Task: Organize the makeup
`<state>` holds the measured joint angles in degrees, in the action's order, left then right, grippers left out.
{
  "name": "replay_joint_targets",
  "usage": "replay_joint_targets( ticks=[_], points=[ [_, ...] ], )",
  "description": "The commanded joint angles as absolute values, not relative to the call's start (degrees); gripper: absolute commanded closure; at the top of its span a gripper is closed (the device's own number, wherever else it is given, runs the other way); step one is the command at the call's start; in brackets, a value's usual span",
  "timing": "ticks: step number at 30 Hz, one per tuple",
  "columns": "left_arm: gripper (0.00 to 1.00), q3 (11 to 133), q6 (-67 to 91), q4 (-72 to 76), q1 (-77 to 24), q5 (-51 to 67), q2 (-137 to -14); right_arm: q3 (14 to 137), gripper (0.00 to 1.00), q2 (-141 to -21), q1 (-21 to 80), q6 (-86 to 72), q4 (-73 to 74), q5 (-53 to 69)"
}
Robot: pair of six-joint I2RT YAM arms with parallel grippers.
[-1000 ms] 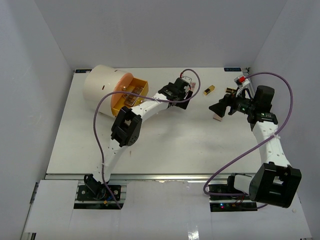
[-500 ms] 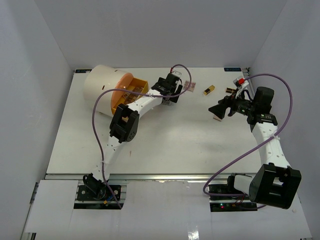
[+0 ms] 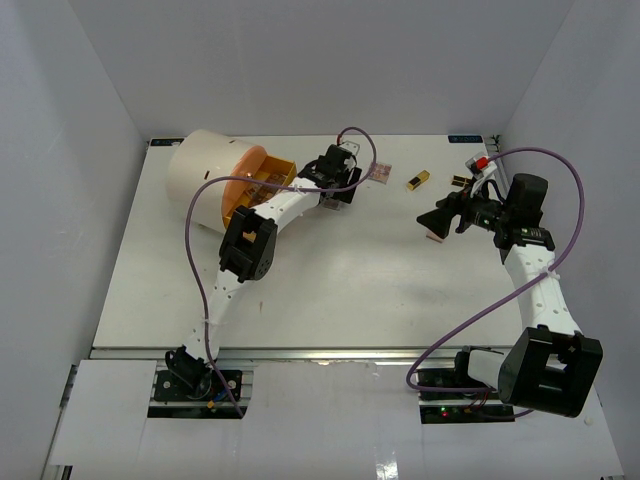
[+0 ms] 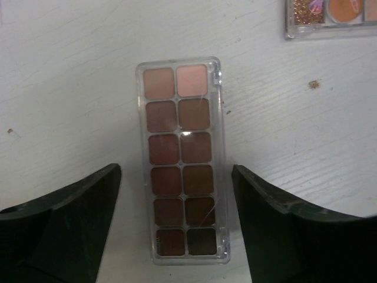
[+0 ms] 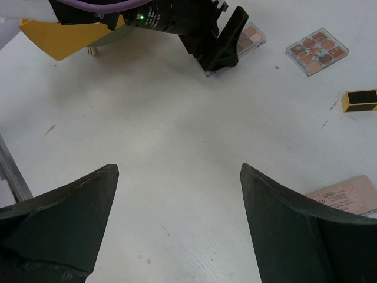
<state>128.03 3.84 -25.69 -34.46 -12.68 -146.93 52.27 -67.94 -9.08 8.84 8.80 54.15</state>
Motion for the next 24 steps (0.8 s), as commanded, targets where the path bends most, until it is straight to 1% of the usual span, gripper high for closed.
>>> replay_joint_targets(
  ticks=[1, 4, 5, 6, 8, 9, 11, 13, 18, 22, 24],
  points=[
    [0.22, 127.3, 3.8, -26.2, -34.6, -8.7, -146.8, 51.9, 0.10, -68.0, -8.9, 9.6, 6.8, 55.1],
    [0.35, 125.0, 4.0, -26.2, -34.6, -8.1, -146.2, 51.9, 0.10, -67.6, -8.9, 9.6, 6.7, 55.1],
    [0.41, 124.4, 4.0, -26.3, -34.6, -8.0, -146.0, 51.9, 0.10, -67.5, -8.9, 9.6, 6.7, 55.1],
    [0.45, 123.8, 4.1, -26.3, -34.6, -7.8, -145.7, 51.9, 0.10, -67.4, -8.9, 9.6, 6.7, 55.2],
    [0.50, 123.0, 4.3, -26.3, -34.6, -7.4, -145.0, 51.9, 0.10, -67.3, -8.9, 9.6, 6.7, 55.3],
    [0.54, 122.7, 4.4, -26.3, -34.6, -7.3, -144.6, 51.9, 0.10, -67.2, -8.9, 9.6, 6.7, 55.4],
    [0.69, 122.2, 4.6, -26.4, -34.6, -7.1, -143.6, 51.8, 0.10, -67.1, -8.9, 9.6, 6.7, 55.4],
    [0.77, 121.9, 4.7, -26.3, -34.6, -6.8, -142.2, 51.8, 0.10, -67.1, -8.9, 9.6, 6.7, 55.2],
    [0.88, 120.6, 3.2, -26.2, -36.3, -5.9, -136.0, 51.7, 0.10, -67.1, -8.8, 9.8, 6.7, 54.9],
    [0.92, 117.9, -2.4, -26.0, -40.1, -8.3, -128.7, 51.4, 0.10, -67.3, -8.9, 9.7, 6.5, 55.1],
    [0.93, 116.1, -5.1, -25.9, -41.7, -11.8, -124.4, 51.4, 0.10, -67.3, -8.9, 9.6, 6.4, 55.2]
  ],
)
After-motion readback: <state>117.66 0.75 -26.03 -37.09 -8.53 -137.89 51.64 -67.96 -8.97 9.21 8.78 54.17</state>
